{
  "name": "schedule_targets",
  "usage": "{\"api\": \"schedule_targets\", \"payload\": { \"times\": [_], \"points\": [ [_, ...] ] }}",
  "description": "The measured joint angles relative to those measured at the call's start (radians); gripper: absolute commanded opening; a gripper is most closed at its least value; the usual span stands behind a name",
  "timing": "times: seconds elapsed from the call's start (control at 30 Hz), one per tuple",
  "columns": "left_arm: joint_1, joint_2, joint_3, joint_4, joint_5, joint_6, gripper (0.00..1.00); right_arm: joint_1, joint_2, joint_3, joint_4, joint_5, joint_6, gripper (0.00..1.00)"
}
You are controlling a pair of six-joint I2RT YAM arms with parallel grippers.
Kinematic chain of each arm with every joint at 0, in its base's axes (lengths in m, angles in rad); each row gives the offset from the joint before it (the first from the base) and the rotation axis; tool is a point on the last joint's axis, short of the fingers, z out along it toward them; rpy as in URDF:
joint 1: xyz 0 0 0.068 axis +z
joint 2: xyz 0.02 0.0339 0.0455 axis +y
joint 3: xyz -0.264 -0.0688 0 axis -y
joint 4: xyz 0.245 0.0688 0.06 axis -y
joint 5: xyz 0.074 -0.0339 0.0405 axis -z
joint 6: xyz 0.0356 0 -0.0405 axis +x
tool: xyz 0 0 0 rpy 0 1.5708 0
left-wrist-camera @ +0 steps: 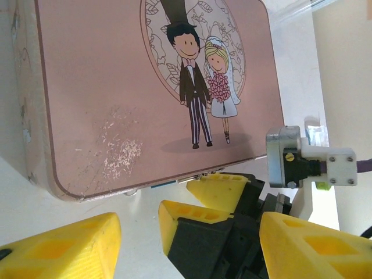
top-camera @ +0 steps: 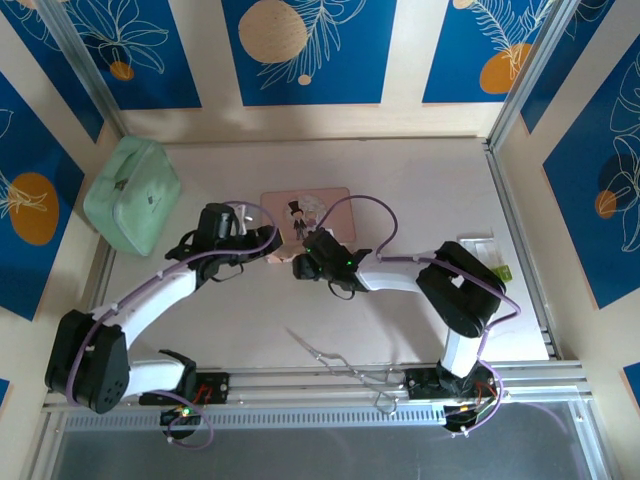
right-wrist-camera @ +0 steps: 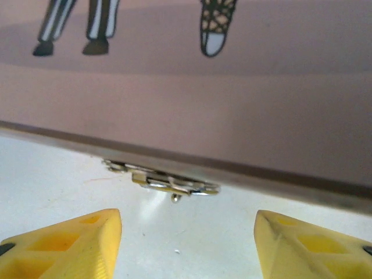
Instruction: Unlock the padlock with the key
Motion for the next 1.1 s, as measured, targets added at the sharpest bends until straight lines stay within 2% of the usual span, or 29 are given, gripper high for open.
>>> {"api": "schedule_targets", "payload": {
  "times": [0.13,0.27,0.77,1.1],
  "points": [
    [0.0,0.013,0.006,0.0,-0.004,0.008,0.63,-0.005,0.0,0.0,0.029,-0.007,0.021,0.61],
    [0.0,0.039,0.006,0.002,-0.003,0.007,0.56,-0.005,0.01,0.002,0.051,-0.002,0.042,0.58],
    [0.0,0.071,0.005,0.008,0.004,-0.002,0.54,-0.019,0.064,0.003,0.073,0.005,0.06,0.52],
    [0.0,0.071,0.005,0.008,0.004,-0.002,0.54,-0.02,0.077,0.019,0.076,0.004,0.056,0.36]
  ]
}}
